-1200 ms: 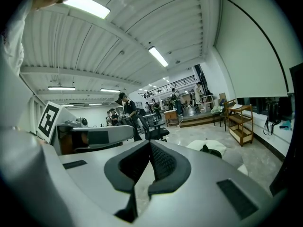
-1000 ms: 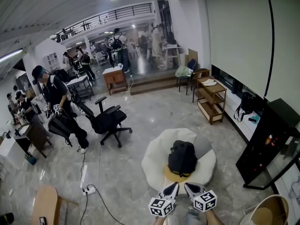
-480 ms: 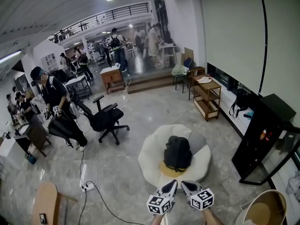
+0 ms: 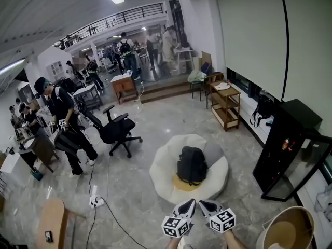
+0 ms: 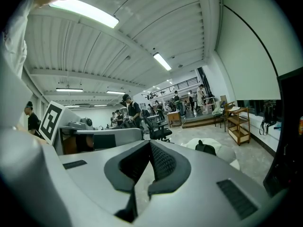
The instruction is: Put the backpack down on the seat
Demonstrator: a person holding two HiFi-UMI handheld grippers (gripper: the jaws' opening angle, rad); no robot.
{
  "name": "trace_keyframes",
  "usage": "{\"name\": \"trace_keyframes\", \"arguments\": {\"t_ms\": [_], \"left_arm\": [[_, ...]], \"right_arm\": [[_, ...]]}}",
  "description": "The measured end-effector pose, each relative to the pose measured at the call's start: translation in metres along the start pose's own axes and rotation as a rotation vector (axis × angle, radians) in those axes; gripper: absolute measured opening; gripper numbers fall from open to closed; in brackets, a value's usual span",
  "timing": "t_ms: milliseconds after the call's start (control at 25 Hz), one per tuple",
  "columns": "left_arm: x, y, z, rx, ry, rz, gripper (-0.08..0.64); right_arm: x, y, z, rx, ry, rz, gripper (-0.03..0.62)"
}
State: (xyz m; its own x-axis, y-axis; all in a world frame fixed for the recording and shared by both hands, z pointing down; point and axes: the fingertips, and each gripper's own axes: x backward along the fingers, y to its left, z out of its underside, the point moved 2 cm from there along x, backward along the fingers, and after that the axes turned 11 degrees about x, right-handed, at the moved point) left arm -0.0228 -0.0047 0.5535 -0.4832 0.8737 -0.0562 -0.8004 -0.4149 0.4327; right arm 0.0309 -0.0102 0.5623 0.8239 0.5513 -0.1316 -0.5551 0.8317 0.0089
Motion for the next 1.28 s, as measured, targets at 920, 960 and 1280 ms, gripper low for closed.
{"name": "trace_keyframes", "arguments": {"t_ms": [920,960,1280], "left_arm": [[0.073,-0.107,0.068,0.015,-0.001,-0.023,0.038],[0.077,-0.11,0.07,0.014,-0.002,-0.023,0.038],[0.095,-0.127,0.081,0.018,0.004,-0.018,0.038]], "right_arm": [[0.126,0.06,0.033,-0.029,0.016,-0.007,0.028],[0.13,0.064,0.035,-0.032,0.018,-0.009,0.028],[0.149,0.084,0.035,-0.023,0.021,-0.018,0.028]]}}
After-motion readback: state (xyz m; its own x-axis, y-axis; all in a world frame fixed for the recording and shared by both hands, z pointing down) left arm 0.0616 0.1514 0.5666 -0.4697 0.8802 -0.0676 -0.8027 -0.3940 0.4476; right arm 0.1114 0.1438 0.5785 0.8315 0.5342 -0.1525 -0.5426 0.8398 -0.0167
